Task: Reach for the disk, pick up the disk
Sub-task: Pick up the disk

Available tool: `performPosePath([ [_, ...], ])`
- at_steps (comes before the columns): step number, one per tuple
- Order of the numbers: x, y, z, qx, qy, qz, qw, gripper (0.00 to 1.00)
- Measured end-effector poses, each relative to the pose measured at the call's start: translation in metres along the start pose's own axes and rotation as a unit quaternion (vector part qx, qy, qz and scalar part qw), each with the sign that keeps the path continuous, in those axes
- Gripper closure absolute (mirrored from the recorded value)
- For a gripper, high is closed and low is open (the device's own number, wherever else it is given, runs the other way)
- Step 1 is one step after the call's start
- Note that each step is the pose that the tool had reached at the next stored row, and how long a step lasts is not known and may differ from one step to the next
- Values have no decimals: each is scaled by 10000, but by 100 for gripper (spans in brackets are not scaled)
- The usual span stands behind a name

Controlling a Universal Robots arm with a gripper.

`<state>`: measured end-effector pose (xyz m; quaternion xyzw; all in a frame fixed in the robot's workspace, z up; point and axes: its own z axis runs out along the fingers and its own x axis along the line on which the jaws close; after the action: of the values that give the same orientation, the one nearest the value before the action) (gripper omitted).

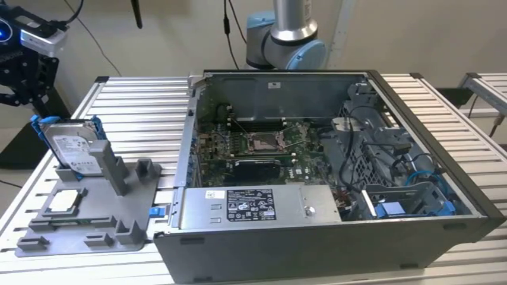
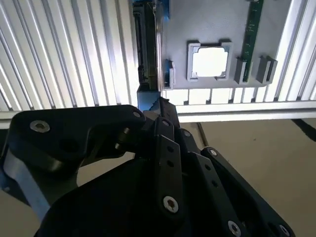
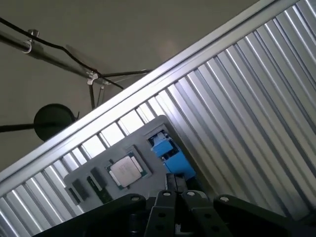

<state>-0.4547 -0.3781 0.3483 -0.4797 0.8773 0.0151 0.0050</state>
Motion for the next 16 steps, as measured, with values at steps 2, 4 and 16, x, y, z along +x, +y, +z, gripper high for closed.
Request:
performPosePath([
  [2, 0, 1, 2, -3, 4, -184, 9998, 100],
  [4, 0, 1, 6, -7, 7, -394, 9992, 100],
  [16, 1, 0, 15, -24, 26, -1488, 9889, 100],
])
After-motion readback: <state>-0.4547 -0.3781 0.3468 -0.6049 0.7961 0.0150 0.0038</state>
